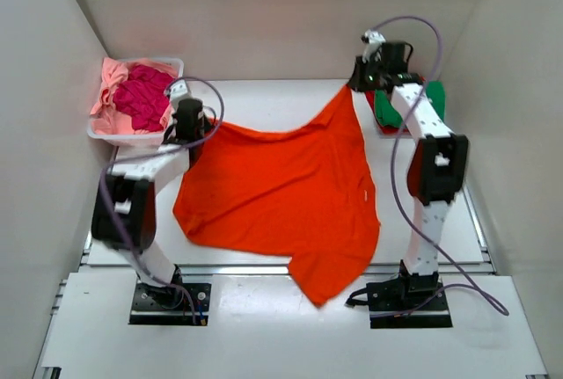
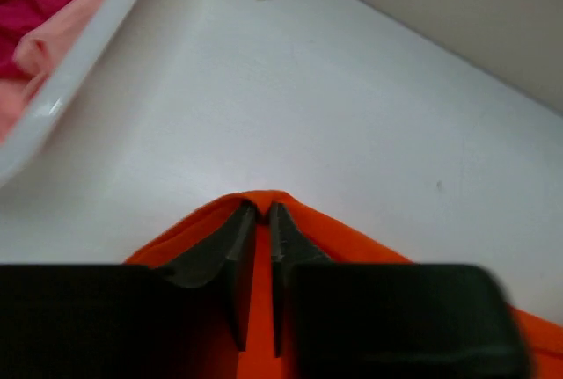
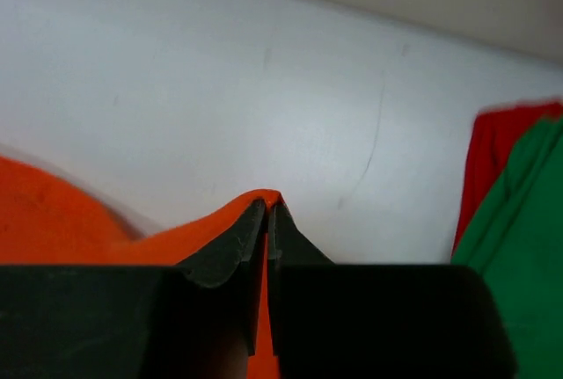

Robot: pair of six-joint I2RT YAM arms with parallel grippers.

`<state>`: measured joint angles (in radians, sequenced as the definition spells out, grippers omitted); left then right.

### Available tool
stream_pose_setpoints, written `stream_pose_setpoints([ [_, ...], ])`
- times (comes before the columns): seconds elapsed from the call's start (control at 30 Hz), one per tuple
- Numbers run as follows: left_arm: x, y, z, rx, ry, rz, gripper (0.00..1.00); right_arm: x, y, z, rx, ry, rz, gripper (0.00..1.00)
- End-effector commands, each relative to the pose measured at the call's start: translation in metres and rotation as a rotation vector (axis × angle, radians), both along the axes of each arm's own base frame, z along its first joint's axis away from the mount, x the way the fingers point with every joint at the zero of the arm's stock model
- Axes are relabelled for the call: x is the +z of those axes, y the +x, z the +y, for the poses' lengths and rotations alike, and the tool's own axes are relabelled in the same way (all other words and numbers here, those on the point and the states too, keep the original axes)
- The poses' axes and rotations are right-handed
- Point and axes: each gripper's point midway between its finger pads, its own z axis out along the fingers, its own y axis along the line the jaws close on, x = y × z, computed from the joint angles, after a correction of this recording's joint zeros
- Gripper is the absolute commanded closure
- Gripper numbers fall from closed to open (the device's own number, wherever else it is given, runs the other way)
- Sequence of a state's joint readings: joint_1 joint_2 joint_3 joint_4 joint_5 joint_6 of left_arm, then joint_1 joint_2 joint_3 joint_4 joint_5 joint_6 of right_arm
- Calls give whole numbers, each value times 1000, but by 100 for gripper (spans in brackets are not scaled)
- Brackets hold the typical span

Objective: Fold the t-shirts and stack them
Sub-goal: Flatten out the tshirt

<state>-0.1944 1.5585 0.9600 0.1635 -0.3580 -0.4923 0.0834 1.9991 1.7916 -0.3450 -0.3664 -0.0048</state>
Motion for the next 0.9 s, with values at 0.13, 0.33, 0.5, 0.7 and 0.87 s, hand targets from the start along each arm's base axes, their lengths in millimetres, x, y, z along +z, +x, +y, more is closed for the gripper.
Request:
stream_pose_setpoints([
  [0.13,52,91,7,104,63,-209,28,40,107,-15,-69,85,-237,60],
  [0.33,65,66,25,121,82,-223,26,77,90,-39,-141,-12,-273,27],
  [0.5,50,-16,35,85,39,-133,39,71,24,-53,-216,-18,-151,29],
  [0.7,12,-117,37,29,81,47,44,15,-102,-39,-221,-69,64,32],
  [0.87,-42,-172,38,-25,89,243,42,-48,-206,-22,-229,3,245,42],
])
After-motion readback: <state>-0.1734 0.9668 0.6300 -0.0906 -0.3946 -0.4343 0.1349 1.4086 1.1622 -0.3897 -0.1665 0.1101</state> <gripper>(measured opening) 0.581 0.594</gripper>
